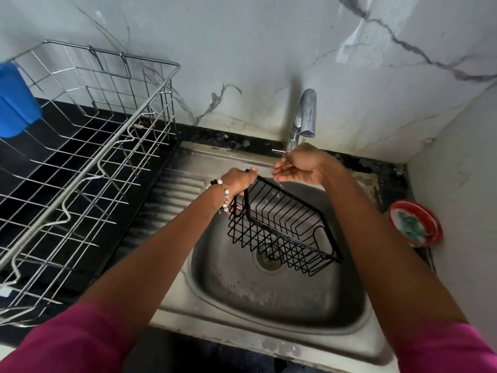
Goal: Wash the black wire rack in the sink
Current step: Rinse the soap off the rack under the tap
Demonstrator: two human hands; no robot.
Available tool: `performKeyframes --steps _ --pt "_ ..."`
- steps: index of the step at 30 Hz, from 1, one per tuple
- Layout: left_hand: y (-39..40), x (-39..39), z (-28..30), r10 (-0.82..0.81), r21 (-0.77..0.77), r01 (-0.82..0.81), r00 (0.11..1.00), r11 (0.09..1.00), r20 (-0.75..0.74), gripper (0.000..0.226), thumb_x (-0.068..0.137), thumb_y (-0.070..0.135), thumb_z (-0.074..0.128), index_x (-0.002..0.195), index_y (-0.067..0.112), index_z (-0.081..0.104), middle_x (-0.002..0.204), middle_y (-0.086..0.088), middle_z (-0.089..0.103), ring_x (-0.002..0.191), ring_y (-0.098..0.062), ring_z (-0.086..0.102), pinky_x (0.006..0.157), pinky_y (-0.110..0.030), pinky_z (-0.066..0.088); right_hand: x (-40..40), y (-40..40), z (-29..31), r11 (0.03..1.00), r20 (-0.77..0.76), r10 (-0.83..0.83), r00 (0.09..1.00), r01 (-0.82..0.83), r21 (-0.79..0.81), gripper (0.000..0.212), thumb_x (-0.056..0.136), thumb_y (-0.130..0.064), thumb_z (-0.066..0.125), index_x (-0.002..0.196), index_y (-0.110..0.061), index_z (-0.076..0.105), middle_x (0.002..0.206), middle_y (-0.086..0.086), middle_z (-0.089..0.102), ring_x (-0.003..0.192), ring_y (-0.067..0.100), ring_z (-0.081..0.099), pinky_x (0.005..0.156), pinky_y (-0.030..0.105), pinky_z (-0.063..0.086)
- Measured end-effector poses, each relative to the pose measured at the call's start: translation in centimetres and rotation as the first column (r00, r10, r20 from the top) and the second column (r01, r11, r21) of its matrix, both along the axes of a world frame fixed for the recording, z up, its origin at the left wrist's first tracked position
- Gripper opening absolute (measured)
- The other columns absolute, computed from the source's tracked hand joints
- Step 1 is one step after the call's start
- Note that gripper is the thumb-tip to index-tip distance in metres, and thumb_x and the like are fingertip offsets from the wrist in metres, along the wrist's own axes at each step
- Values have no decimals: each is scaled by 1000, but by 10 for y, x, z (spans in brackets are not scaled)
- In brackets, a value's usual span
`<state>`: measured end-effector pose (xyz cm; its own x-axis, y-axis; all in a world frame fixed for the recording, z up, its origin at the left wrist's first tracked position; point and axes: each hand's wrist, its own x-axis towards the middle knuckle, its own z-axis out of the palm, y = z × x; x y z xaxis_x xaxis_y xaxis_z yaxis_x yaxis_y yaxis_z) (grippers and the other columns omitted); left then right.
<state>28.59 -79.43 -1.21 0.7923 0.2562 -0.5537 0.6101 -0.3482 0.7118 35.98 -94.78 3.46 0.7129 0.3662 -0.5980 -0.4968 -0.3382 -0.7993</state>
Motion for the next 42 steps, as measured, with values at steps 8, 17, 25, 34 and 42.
performKeyframes --steps 8,17,25,34,42 --pt "0 2 -4 -70 55 72 997 996 -22 58 97 54 41 126 6 58 114 -12 61 92 -28 53 62 -28 40 -1 -6 -6 975 99 45 994 -22 -221 24 96 5 40 110 15 57 94 26 64 82 30 66 77 37 59" --pt "6 5 -2 -21 141 0 989 990 147 43 95 46 51 99 6 67 91 -6 62 82 -21 56 77 -32 48 1 -19 -4 989 77 -26 997 37 -142 22 94 9 42 107 15 58 104 31 65 92 35 69 81 41 58" --pt "14 6 -6 0 130 -43 950 991 312 29 91 27 62 119 22 63 108 -7 65 78 -18 60 72 -32 54 -7 -14 5 997 67 64 996 -60 -58 23 95 6 41 109 14 58 110 31 64 98 36 68 85 40 57" --pt "13 0 -27 222 -167 -169 897 971 383 17 92 8 58 99 22 66 94 -1 64 89 -19 61 79 -46 59 -8 -21 17 983 161 162 974 -144 -114 24 97 5 41 108 14 59 105 29 66 94 34 69 79 36 59" --pt "9 5 -33 322 -335 -180 839 925 439 35 90 -9 49 84 23 64 93 -1 65 87 -19 57 82 -48 55 -11 -24 16 982 55 183 982 -185 43 24 97 6 41 110 11 61 105 27 68 96 34 70 83 39 58"
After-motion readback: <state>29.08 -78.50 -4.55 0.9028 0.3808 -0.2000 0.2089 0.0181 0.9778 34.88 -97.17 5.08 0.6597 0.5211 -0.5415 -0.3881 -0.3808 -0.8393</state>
